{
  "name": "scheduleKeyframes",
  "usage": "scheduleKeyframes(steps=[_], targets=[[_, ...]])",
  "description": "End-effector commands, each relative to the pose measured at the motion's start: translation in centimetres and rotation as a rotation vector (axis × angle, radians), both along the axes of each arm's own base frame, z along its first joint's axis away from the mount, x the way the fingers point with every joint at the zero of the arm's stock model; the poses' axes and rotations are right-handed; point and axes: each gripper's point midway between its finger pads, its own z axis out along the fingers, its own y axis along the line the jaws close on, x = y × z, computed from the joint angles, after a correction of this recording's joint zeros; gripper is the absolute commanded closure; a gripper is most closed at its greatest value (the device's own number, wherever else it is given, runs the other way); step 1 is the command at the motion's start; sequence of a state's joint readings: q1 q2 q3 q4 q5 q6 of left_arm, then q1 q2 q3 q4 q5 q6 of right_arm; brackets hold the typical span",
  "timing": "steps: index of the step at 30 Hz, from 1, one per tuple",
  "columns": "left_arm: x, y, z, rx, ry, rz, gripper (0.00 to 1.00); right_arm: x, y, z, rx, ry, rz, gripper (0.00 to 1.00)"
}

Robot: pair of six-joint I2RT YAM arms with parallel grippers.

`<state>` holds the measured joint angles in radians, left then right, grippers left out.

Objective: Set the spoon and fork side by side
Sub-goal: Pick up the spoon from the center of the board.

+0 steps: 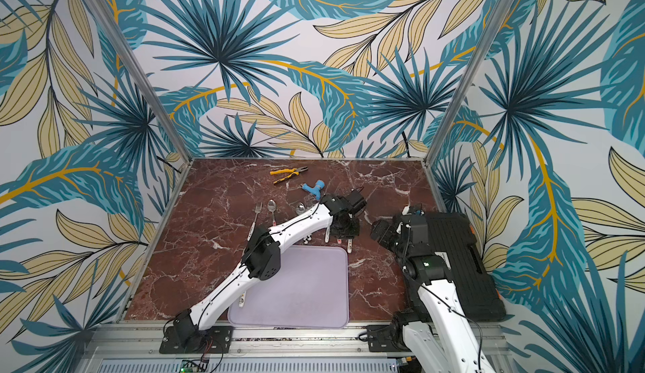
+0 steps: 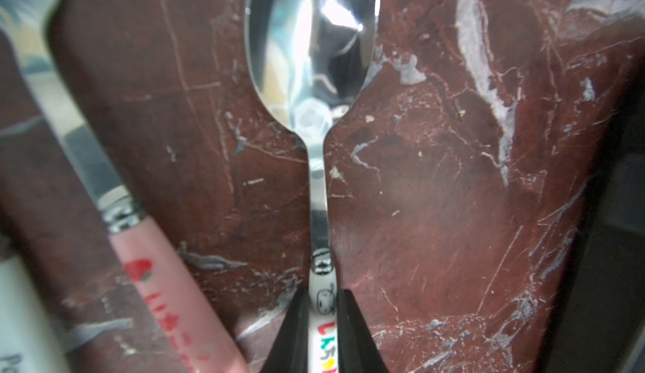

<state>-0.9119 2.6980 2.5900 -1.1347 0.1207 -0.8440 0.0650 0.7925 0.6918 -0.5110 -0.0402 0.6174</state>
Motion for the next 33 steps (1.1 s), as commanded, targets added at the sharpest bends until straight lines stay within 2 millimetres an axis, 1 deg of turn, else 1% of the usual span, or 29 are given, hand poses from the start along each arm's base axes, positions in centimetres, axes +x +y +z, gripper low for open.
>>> scheduleKeyframes(steps=[1, 5, 11, 13, 19, 22, 25, 30, 33], targets=[[0.0, 2.7, -2.5, 0.127, 0.017, -0.013, 0.83, 0.1, 0.2, -0.3, 0.017, -0.004, 0.004, 0.02], [0.0, 2.8, -2.8, 0.132, 0.019, -0.023, 0.79, 0.1, -0.1, -0.2, 0.002, -0.009, -0.007, 0.02], [-0.3, 2.6, -4.1, 0.129, 0.044, -0.037, 0.72, 0.1, -0.3, 0.0, -0.006, -0.009, -0.014, 0.02], [-0.3, 2.5, -4.1, 0.126, 0.043, -0.04, 0.73, 0.1, -0.3, 0.0, -0.009, -0.009, -0.017, 0.02], [0.0, 2.3, -3.4, 0.106, 0.031, -0.049, 0.81, 0.1, -0.6, 0.6, -0.021, -0.017, -0.028, 0.02], [0.1, 2.0, -2.9, 0.093, 0.024, -0.057, 0.86, 0.2, -0.7, 0.8, -0.027, -0.021, -0.03, 0.02], [0.4, 1.5, -2.0, 0.064, 0.007, -0.062, 0.91, 0.2, -0.8, 1.2, -0.029, -0.03, -0.033, 0.02], [1.3, 0.5, 0.6, -0.001, -0.049, -0.073, 0.99, 0.1, -0.9, 1.5, -0.033, -0.035, -0.038, 0.02], [1.9, -0.2, 2.5, -0.051, -0.09, -0.092, 1.0, 0.1, -1.0, 1.6, -0.037, -0.037, -0.041, 0.02]])
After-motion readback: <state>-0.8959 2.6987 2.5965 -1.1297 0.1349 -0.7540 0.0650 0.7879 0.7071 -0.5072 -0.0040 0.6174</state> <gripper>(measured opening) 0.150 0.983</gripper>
